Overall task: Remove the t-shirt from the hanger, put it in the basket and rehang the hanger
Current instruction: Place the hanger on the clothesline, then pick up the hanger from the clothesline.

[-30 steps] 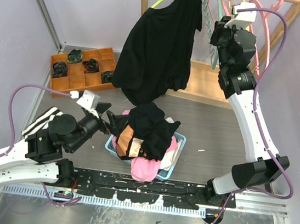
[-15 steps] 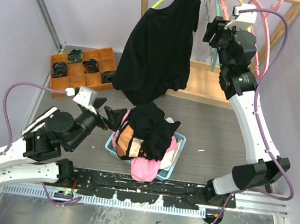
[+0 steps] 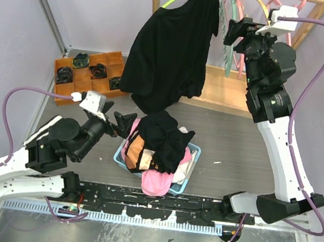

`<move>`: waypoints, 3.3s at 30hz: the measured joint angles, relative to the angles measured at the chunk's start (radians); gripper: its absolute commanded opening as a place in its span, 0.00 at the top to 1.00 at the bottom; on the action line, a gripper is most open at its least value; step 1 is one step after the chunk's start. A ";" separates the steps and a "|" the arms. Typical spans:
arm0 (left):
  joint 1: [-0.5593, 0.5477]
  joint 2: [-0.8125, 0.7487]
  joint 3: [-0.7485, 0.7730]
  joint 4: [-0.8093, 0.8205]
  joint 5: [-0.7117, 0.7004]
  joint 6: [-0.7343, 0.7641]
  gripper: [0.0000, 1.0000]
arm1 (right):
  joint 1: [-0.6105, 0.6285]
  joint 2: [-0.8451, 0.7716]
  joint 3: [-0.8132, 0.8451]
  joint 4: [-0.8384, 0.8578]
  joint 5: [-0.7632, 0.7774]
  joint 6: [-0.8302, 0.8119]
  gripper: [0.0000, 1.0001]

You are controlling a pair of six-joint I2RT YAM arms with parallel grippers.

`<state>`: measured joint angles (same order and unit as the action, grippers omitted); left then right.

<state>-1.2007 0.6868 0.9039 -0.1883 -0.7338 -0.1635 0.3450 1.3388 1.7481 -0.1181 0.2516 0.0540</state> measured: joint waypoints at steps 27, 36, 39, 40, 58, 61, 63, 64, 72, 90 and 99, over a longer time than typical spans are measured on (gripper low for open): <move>0.000 -0.108 0.013 -0.082 0.069 -0.026 0.02 | 0.406 0.455 0.283 0.068 0.167 0.143 0.25; 0.000 -0.186 -0.017 -0.122 0.074 -0.051 0.02 | 0.478 0.629 0.512 0.064 0.309 0.186 0.24; 0.000 -0.211 -0.024 -0.126 0.074 -0.054 0.02 | 0.494 0.680 0.574 0.064 0.369 0.186 0.25; 0.000 -0.218 -0.026 -0.129 0.074 -0.055 0.02 | 0.499 0.696 0.589 0.064 0.389 0.186 0.25; 0.000 -0.257 -0.039 -0.154 0.065 -0.058 0.02 | 0.511 0.797 0.611 0.071 0.581 0.153 0.26; 0.000 -0.257 -0.042 -0.154 0.064 -0.058 0.02 | 0.510 0.773 0.561 0.076 0.602 0.136 0.27; 0.000 -0.256 -0.043 -0.154 0.064 -0.058 0.02 | 0.507 0.746 0.514 0.075 0.610 0.132 0.28; 0.000 -0.255 -0.043 -0.153 0.064 -0.058 0.02 | 0.505 0.734 0.496 0.073 0.613 0.131 0.28; 0.000 -0.216 -0.043 -0.138 0.067 -0.058 0.02 | 0.482 0.582 0.337 0.053 0.615 0.113 0.29; 0.000 -0.152 -0.043 -0.100 0.089 -0.071 0.02 | 0.328 0.473 0.344 -0.053 0.319 0.090 0.32; 0.000 -0.150 -0.043 -0.097 0.090 -0.073 0.02 | 0.291 0.533 0.463 -0.131 0.212 0.107 0.35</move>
<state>-1.2007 0.5369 0.8612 -0.2852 -0.6441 -0.2367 0.6357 1.8713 2.2112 -0.2489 0.4641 0.1612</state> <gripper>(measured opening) 0.980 0.654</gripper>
